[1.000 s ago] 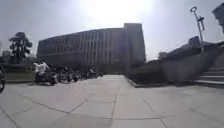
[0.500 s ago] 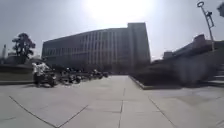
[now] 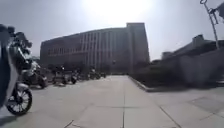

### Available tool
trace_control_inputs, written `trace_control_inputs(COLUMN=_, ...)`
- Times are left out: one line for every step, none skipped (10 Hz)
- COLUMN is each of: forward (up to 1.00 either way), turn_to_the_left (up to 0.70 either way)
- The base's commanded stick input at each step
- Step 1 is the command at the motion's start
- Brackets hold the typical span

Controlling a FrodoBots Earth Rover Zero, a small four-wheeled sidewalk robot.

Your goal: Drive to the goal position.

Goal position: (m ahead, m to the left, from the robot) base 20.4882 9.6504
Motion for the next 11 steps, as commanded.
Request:
trace_control_inputs(forward=1.0, turn_to_the_left=0.0)
trace_control_inputs(forward=1.0, turn_to_the_left=0.0)
trace_control_inputs(forward=1.0, turn_to_the_left=0.0)
trace_control_inputs(forward=1.0, turn_to_the_left=-0.37)
trace_control_inputs(forward=1.0, turn_to_the_left=-0.4)
trace_control_inputs(forward=1.0, turn_to_the_left=-0.02)
trace_control_inputs(forward=1.0, turn_to_the_left=0.0)
trace_control_inputs(forward=1.0, turn_to_the_left=0.0)
trace_control_inputs(forward=1.0, turn_to_the_left=0.0)
trace_control_inputs(forward=1.0, turn_to_the_left=0.0)
trace_control_inputs(forward=1.0, turn_to_the_left=0.0)
